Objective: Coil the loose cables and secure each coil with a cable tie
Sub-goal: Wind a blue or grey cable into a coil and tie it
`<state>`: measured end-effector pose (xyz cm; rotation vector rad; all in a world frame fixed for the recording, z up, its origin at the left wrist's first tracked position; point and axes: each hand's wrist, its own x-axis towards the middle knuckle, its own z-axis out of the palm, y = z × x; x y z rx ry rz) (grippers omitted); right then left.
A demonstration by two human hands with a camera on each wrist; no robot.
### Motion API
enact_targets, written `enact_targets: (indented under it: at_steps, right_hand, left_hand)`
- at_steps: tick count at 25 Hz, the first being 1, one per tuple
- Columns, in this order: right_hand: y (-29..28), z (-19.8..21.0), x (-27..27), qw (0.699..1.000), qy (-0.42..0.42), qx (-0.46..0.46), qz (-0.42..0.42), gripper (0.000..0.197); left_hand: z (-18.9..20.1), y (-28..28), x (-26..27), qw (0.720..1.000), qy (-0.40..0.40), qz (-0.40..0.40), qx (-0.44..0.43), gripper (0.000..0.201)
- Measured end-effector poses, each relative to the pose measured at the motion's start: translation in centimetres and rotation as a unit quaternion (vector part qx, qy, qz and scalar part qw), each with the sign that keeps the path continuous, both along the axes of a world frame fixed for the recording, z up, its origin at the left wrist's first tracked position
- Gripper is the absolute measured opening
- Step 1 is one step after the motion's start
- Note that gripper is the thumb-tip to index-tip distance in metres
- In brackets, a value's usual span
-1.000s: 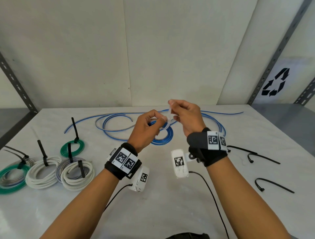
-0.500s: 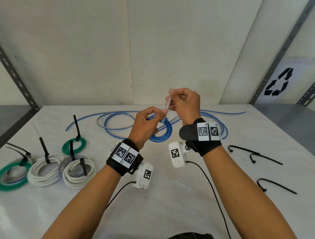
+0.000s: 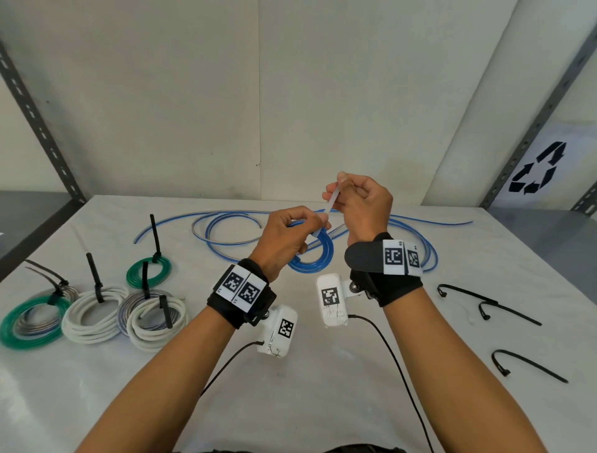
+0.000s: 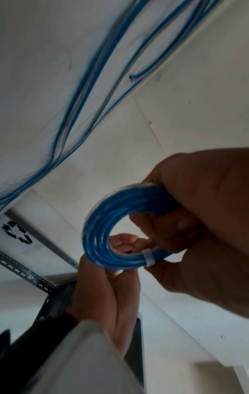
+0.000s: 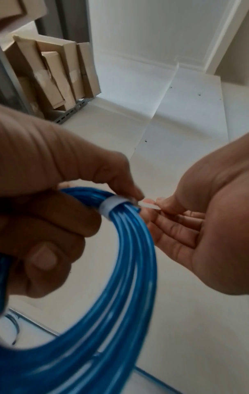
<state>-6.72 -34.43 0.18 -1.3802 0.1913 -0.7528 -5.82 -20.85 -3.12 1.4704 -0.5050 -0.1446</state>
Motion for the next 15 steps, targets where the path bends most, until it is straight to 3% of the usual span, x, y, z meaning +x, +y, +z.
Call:
enact_targets:
  at_steps: [10, 15]
  right_hand:
    - [0.0, -1.4, 0.2, 0.997, 0.029, 0.065, -0.001, 0.013]
    - [0.9, -1.0, 0.4, 0.999, 0.014, 0.021, 0.019, 0.017]
  left_hand:
    - [-0.9, -0.2, 0.1, 0.999, -0.008, -0.007, 0.031, 0.020]
    - [-0.8, 1.1, 0.8, 1.000, 0.009, -0.013, 0.021, 0.023]
